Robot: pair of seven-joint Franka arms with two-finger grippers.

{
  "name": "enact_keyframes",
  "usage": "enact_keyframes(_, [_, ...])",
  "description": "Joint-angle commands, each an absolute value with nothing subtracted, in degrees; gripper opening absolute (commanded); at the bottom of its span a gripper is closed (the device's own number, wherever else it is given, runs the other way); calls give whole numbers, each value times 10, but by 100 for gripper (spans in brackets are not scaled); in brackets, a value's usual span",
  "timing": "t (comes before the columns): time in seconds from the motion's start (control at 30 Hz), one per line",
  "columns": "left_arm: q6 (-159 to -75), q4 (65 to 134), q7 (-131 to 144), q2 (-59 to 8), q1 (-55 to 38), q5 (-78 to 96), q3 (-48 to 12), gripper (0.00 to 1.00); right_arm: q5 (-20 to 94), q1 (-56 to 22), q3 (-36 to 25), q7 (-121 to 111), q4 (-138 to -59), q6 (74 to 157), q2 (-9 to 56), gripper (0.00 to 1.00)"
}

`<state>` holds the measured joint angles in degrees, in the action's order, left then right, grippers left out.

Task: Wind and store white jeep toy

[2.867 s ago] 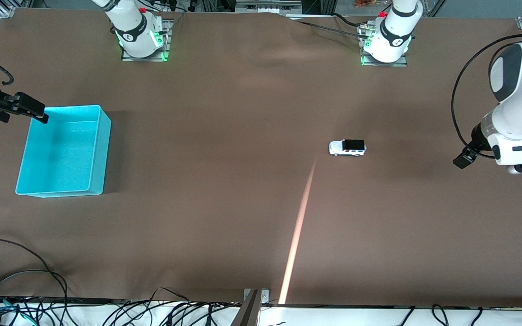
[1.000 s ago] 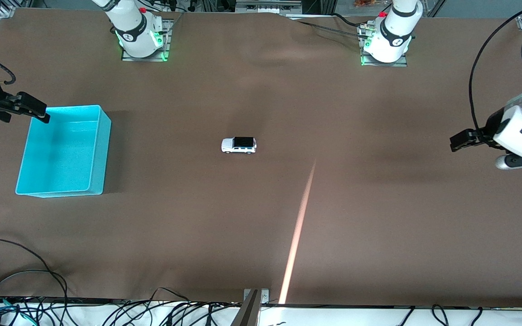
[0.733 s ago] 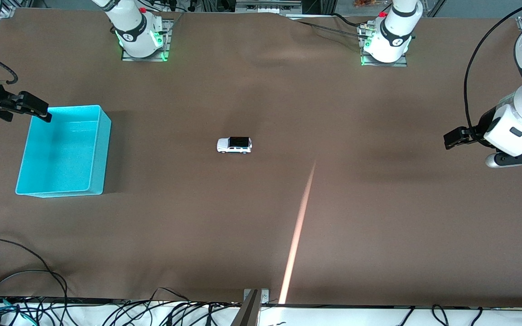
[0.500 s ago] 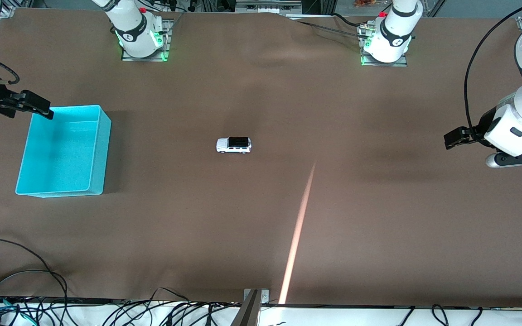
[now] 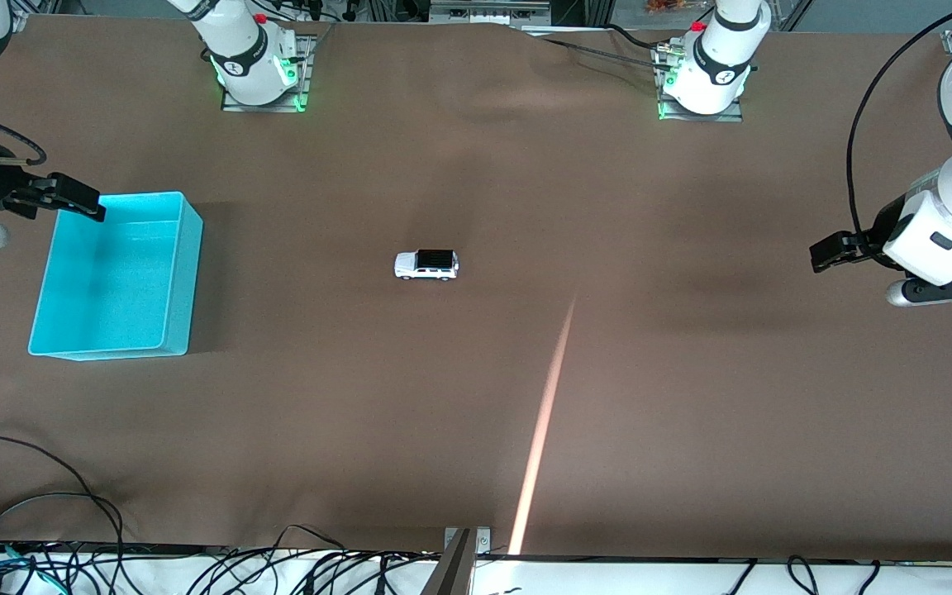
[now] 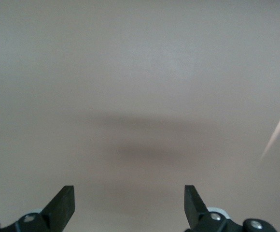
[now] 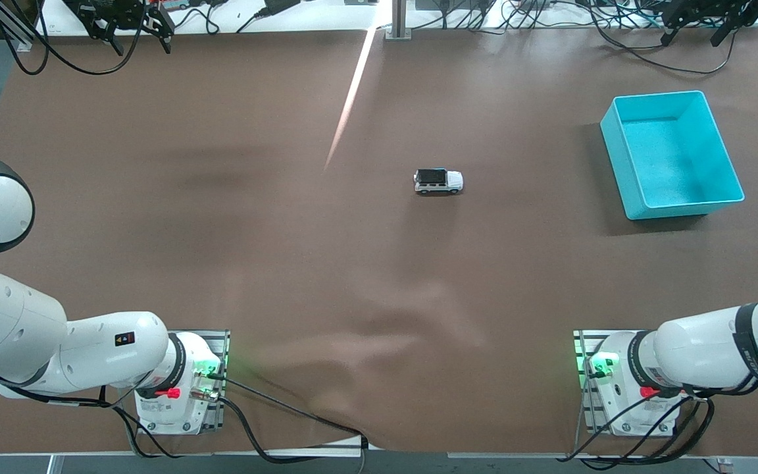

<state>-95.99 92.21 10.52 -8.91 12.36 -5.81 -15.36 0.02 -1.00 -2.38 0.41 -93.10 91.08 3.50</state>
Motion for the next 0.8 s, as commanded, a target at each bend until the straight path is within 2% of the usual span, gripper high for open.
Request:
enact_keyframes(0.0, [-947,905,92,-97,124,-71,-155,100,-2,-11,-18,20,-928,906,47,100])
enact_keyframes(0.13, [-947,904,92,-97,124,-71,-155,100,-2,-11,-5,20,-947,925,51,100])
enact_keyframes(0.47, [-947,904,93,-97,124,-71,-155,100,-2,-12,13,22,-1050,1022,39,100])
enact_keyframes(0.77, [-947,904,93,-97,124,-71,-155,100,-2,-13,46,117,-1146,1146,40,100])
